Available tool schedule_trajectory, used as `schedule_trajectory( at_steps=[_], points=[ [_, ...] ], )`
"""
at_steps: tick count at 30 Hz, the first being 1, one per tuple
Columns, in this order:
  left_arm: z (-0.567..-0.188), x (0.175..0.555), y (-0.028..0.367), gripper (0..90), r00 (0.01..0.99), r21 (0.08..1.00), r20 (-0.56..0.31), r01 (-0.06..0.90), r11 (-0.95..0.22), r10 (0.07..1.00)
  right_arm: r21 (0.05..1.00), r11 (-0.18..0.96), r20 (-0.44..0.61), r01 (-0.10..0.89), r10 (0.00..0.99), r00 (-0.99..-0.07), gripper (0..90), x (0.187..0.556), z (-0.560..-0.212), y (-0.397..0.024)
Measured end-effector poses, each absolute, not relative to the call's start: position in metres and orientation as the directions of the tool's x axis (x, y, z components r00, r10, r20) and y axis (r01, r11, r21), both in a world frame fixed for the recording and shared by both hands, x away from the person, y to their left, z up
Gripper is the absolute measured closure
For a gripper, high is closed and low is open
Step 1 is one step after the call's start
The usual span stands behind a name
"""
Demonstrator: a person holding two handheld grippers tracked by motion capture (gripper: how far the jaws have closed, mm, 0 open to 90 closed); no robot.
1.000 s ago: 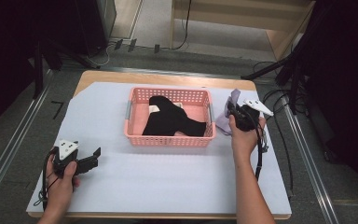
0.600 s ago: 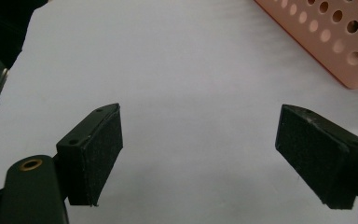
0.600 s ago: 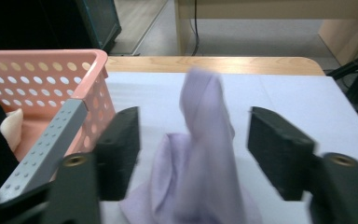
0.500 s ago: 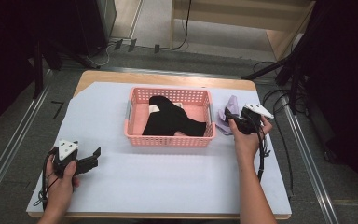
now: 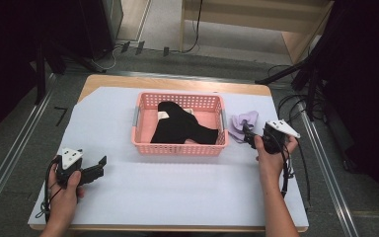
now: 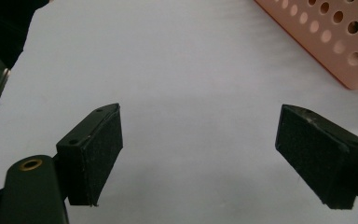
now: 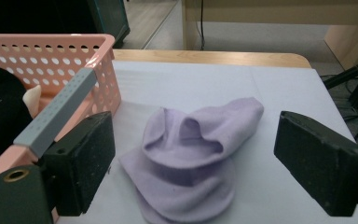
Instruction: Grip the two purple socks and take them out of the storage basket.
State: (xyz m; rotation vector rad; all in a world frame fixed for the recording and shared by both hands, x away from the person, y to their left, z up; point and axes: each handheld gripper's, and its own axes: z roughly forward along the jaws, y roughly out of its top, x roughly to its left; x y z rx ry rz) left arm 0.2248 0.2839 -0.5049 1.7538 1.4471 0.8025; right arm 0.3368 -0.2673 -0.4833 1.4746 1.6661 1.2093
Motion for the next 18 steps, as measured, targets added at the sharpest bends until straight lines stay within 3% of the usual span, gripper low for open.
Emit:
schedule_trajectory(
  at_steps=[5, 18],
  points=[
    [-0.505, 0.225, 0.284, 15.3, 0.175, 0.830, 0.017, 0.546, -0.112, 0.984, 0.901, -0.058, 0.165, 0.429, 0.963, -0.215, 12.5, 0.320, -0.488, -0.281],
    [-0.505, 0.224, 0.288, 15.2, 0.165, 0.843, -0.018, 0.533, -0.073, 0.986, 0.895, -0.002, 0.129, 0.447, 0.958, -0.255, 12.5, 0.274, -0.509, -0.306]
  ],
)
